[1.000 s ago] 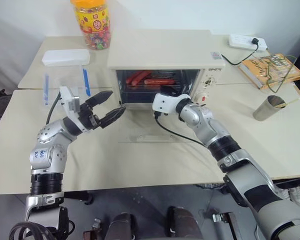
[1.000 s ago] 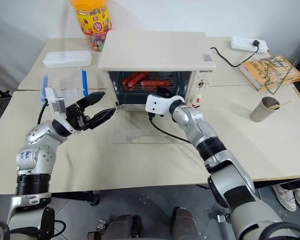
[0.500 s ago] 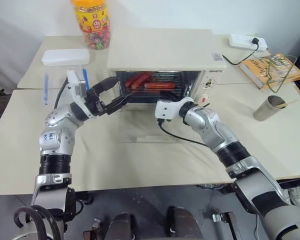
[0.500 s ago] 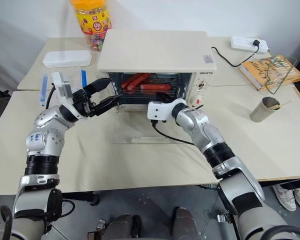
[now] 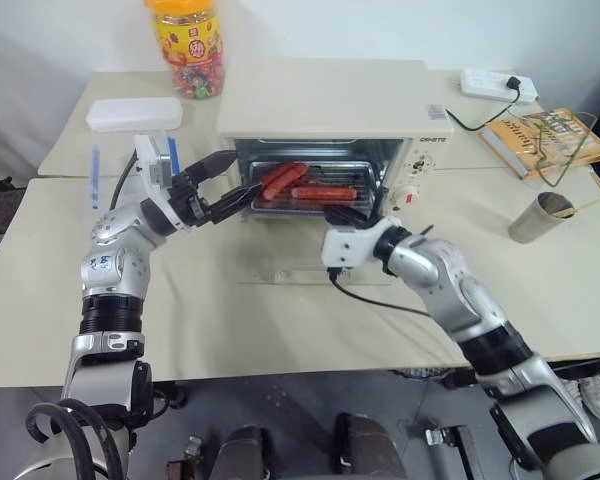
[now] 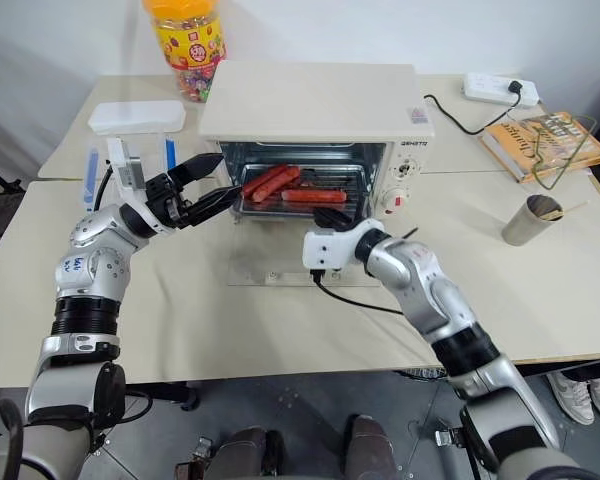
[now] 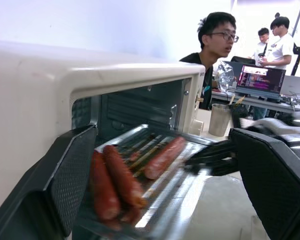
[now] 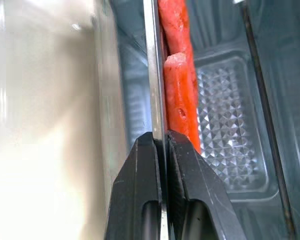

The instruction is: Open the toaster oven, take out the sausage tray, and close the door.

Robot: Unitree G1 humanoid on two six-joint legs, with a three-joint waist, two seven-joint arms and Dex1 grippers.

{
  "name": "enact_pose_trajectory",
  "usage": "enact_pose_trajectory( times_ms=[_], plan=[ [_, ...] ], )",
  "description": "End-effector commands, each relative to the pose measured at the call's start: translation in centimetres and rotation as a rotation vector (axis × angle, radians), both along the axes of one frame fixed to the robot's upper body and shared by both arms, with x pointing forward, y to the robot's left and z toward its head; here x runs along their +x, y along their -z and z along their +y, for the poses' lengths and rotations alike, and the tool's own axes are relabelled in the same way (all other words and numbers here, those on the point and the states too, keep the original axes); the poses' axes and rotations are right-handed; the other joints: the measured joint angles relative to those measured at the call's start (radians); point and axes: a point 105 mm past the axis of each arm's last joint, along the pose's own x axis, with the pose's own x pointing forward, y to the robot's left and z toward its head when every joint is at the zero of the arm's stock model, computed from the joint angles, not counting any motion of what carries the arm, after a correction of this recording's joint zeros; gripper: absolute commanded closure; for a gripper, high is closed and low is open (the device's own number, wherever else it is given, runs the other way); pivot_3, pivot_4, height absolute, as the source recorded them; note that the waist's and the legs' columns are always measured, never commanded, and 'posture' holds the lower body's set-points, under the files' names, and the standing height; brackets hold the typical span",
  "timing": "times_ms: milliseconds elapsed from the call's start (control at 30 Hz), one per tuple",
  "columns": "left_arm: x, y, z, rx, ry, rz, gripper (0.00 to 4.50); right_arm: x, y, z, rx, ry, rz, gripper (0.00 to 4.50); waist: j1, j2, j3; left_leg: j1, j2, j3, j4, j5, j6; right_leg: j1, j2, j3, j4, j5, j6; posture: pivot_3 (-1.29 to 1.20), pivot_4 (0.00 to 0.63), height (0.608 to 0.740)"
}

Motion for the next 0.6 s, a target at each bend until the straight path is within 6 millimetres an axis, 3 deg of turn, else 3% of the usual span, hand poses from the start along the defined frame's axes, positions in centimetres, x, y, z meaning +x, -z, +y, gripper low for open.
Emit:
enact_pose_trajectory(
  times_ms=[33, 200, 367, 600],
  plan=[
    [-0.1, -0.9, 0.5, 0.009, -0.011, -0.040, 0.00, -1.4, -1.7, -0.8, 0.019, -0.001, -0.078, 4.45, 0.007, 0.000, 0.000, 0.000, 0.000, 0.001, 0.001, 0.000, 0.000, 0.000, 0.000, 0.000, 0.000, 0.000, 0.000, 0.00, 0.150, 0.740],
    [-0.1, -0.3, 0.6, 0.014, -0.009, -0.011, 0.00, -3.2, -1.3, -2.5, 0.007, 0.019, -0.117, 4.45, 0.025, 0.000, 0.000, 0.000, 0.000, 0.001, 0.002, 0.000, 0.000, 0.000, 0.000, 0.001, 0.000, 0.000, 0.000, 0.00, 0.150, 0.740],
    [-0.8, 0.4, 1.4, -0.074, -0.037, 0.089, 0.00, -5.0, 0.1, -2.5, -0.012, -0.016, -0.097, 4.45, 0.032, 0.000, 0.000, 0.000, 0.000, 0.002, 0.002, 0.000, 0.000, 0.000, 0.000, 0.001, -0.001, 0.000, 0.000, 0.00, 0.150, 0.740],
    [-3.2, 2.5, 1.2, -0.191, -0.023, 0.438, 0.00, -5.8, 0.4, -2.7, -0.049, -0.055, -0.111, 4.45, 0.032, 0.000, 0.000, 0.000, 0.001, 0.001, 0.002, 0.000, 0.000, 0.000, 0.000, 0.002, 0.000, 0.000, 0.000, 0.00, 0.150, 0.740]
  ],
)
